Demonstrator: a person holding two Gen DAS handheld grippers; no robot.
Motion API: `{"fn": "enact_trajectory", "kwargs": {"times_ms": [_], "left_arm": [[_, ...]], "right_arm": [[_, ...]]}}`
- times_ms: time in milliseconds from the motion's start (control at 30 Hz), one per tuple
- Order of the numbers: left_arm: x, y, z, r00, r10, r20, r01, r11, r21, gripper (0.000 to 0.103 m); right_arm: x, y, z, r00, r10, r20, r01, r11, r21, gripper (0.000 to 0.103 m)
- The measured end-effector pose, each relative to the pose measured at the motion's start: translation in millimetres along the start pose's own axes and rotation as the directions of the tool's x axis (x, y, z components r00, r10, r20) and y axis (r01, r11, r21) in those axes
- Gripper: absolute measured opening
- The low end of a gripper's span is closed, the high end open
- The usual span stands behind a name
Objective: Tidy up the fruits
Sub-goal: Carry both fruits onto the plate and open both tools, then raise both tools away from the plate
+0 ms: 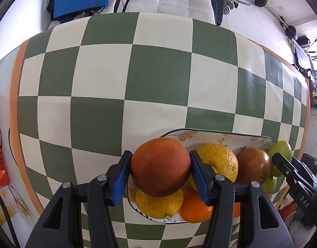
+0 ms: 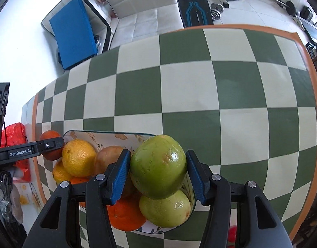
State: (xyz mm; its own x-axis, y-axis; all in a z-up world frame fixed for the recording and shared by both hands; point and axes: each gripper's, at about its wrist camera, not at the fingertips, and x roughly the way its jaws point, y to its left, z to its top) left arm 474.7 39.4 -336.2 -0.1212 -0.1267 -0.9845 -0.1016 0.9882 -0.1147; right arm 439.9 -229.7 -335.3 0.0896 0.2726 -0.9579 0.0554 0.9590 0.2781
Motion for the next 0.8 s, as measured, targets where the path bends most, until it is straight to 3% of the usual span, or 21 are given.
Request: {"fn": "enact_trajectory", "kwargs": {"times_ms": [67,133,167,267,300,333,500,667,800], "left_arm": [[2,2,-2,1.0,-0.011,-0.006,0.011,1.0,-0.009,0.054],[2,5,-2,1.0,-0.012,-0.001,0.012,1.0,-0.016,0.062],[1,6,-2,1.0,-0.007,0.003,0.007,1.0,-0.015,0.064],[-3,10,-4,1.0,0.007,0.023,-0.007,1.0,-0.016,0.085],[-5,11,-6,1.0,0.005,0.029,-0.005,1.0,-0.018,0.089],[-7,12,-8,0.999,0.008,0.036,-0.007,1.0,-0.023,0.089],[-24,7,-26,0.995,0.038,0.097,-0.036,0.999,-0.017,0.089],[-48,-2,-61,0.973,0.097,0.21,-0.101,0.995,0.012,0.089],[-56,-15,-92,0.958,0.128,0.258,-0.14,0.99,0.03,0.089]], "right_arm": [[2,-1,0,1.0,0.001,-0.016,-0.001,1.0,0.003,0.062],[1,0,0,1.0,-0.012,-0.015,0.012,1.0,0.003,0.075],[1,1,0,1.0,-0.019,-0.013,0.019,1.0,-0.004,0.076],[-1,2,-2,0.999,-0.026,-0.027,0.026,1.0,-0.008,0.082],[-2,2,-4,0.999,-0.036,-0.029,0.036,0.999,-0.01,0.09],[-4,4,-6,0.999,-0.046,-0.027,0.045,0.999,-0.016,0.095],[-12,11,-20,0.993,-0.116,-0.013,0.115,0.992,-0.055,0.097],[-31,18,-40,0.989,-0.143,0.037,0.146,0.987,-0.064,0.097],[-49,26,-61,0.981,-0.174,0.083,0.181,0.981,-0.075,0.097]]}}
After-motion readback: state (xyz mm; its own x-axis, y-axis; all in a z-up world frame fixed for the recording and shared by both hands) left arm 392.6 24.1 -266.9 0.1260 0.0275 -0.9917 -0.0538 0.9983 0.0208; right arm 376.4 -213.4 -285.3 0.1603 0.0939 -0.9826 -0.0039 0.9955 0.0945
